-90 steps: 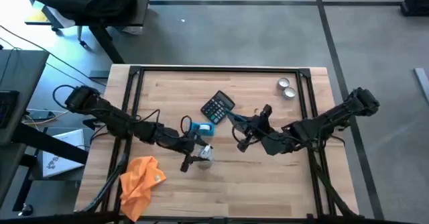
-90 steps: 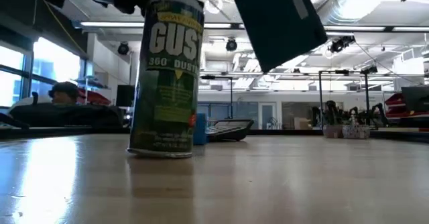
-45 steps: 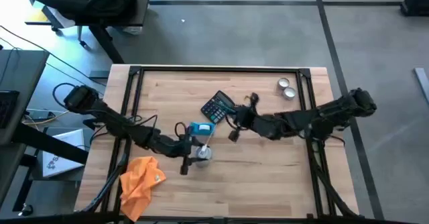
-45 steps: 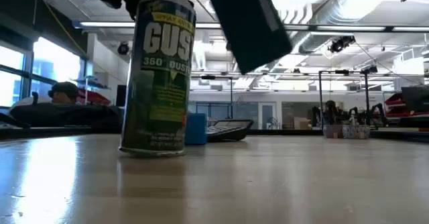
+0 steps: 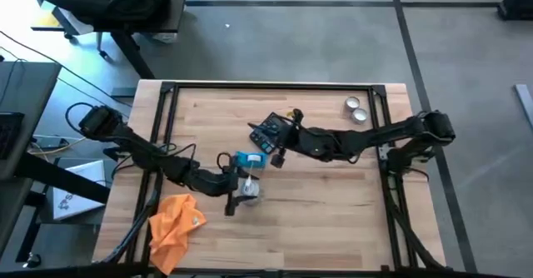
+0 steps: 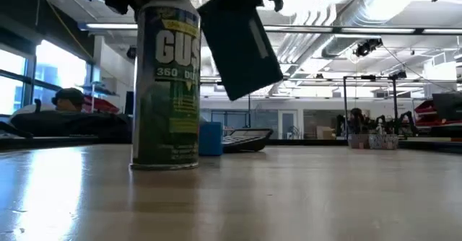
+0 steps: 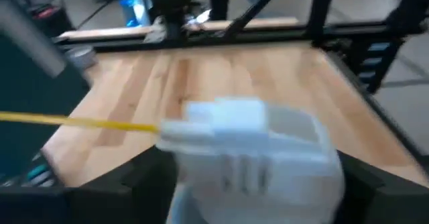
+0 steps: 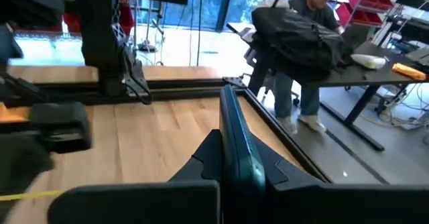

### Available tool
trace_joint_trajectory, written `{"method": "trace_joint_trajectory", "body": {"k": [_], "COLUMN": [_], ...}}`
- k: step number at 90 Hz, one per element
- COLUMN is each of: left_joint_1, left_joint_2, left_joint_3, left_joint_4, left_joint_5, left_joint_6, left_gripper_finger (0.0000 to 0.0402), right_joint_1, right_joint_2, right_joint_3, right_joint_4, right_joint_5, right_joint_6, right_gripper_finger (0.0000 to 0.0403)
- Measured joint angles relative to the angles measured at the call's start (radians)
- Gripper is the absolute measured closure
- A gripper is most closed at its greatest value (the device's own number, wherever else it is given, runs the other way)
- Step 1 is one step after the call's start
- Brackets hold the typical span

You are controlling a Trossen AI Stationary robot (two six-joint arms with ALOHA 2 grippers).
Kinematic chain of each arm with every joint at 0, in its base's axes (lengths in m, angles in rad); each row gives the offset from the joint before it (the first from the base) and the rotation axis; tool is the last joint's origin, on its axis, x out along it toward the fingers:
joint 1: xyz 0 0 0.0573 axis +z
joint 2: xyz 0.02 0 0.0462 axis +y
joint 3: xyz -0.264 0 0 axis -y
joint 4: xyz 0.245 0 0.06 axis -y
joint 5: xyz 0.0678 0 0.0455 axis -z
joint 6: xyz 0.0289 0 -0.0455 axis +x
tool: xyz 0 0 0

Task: Apply microfiber cloth
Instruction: Spray the cellphone using the white spray bottle

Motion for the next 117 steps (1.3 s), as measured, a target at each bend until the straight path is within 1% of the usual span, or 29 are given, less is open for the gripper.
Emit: {"method": "trace_joint_trajectory", "body": {"k": [3,5,14,27,31,44,49,54,61,65,73,79,84,90,102,107,117], "left_joint_1": [0.000,0.000,-0.003,-0.015,-0.017,-0.017,-0.017,-0.017,-0.017,-0.018,-0.022,-0.037,-0.052,-0.068,-0.083,-0.083,-0.074], "left_joint_2": [-0.001,-0.001,-0.001,0.000,0.000,0.001,0.001,0.001,0.001,0.001,0.001,0.001,0.001,0.002,0.004,0.004,0.003], "left_joint_3": [0.000,0.000,0.000,0.000,-0.001,-0.003,-0.003,-0.003,-0.003,-0.003,-0.003,-0.003,-0.003,-0.006,-0.041,-0.061,-0.073], "left_joint_4": [0.000,0.001,0.012,0.021,0.022,0.016,0.017,0.015,0.013,0.013,0.021,0.022,0.025,0.045,0.157,0.194,0.217], "left_joint_5": [-0.001,0.000,0.029,0.041,0.042,0.039,0.029,0.010,0.005,-0.006,-0.056,-0.108,-0.130,-0.136,-0.128,-0.129,-0.132], "left_joint_6": [0.001,0.001,0.019,0.029,0.030,0.029,0.029,0.023,0.023,0.022,0.011,0.015,0.043,0.074,0.082,0.079,0.052], "left_gripper_finger": [0.0207,0.0213,0.0213,0.0212,0.0200,0.0130,0.0116,0.0113,0.0133,0.0156,0.0215,0.0216,0.0216,0.0216,0.0215,0.0201,0.0143], "right_joint_1": [-0.001,-0.001,-0.001,-0.002,-0.002,-0.002,-0.002,-0.002,-0.002,-0.002,-0.002,-0.002,-0.002,-0.002,-0.009,-0.018,-0.044], "right_joint_2": [-0.002,-0.003,-0.002,-0.002,-0.002,-0.002,-0.002,-0.002,-0.002,-0.002,-0.002,-0.002,-0.002,-0.002,-0.002,-0.002,-0.002], "right_joint_3": [0.000,0.000,0.000,0.000,0.000,0.000,0.000,0.000,0.000,0.000,0.000,0.000,0.000,0.000,0.000,0.000,0.000], "right_joint_4": [0.005,0.007,0.006,0.014,0.016,0.026,0.023,0.024,0.025,0.024,0.026,0.032,0.033,0.039,0.061,0.073,0.098], "right_joint_5": [-0.005,-0.007,-0.011,-0.011,-0.012,-0.015,-0.025,-0.032,-0.034,-0.035,-0.037,-0.037,-0.037,-0.037,-0.047,-0.072,-0.129], "right_joint_6": [0.002,0.002,-0.005,-0.016,-0.022,-0.025,-0.025,-0.024,-0.020,-0.020,-0.020,-0.021,-0.024,-0.028,-0.042,-0.042,-0.042], "right_gripper_finger": [0.0402,0.0402,0.0402,0.0402,0.0402,0.0402,0.0402,0.0402,0.0402,0.0402,0.0402,0.0402,0.0402,0.0402,0.0402,0.0402,0.0402]}}
